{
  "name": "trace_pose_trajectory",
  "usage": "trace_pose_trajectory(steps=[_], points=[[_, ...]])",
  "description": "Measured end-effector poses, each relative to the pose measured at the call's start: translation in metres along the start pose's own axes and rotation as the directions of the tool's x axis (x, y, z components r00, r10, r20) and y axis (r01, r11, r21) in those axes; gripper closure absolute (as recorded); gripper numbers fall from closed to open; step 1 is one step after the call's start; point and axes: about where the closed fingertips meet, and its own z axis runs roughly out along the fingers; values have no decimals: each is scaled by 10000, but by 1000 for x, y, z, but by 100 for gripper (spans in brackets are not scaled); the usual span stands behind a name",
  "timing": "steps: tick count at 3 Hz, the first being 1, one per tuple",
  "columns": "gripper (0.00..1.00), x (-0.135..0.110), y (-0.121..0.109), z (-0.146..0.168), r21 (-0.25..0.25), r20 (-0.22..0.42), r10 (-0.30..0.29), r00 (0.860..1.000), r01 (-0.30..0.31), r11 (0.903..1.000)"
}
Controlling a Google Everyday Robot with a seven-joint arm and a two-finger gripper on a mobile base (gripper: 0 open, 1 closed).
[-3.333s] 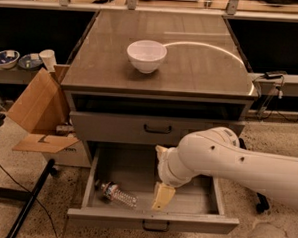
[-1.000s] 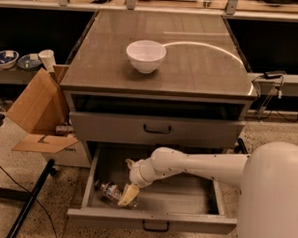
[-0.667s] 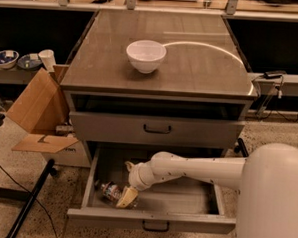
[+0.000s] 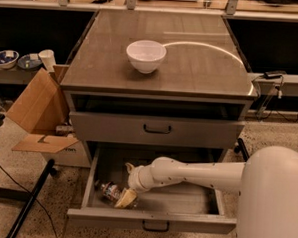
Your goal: Pick water bottle from middle drawer and place on counter
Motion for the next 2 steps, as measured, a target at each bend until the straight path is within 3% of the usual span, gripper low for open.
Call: trace_pose_trajectory(steps=[2], points=[[0, 7, -7, 11, 170, 126, 422, 9990, -424, 9990]])
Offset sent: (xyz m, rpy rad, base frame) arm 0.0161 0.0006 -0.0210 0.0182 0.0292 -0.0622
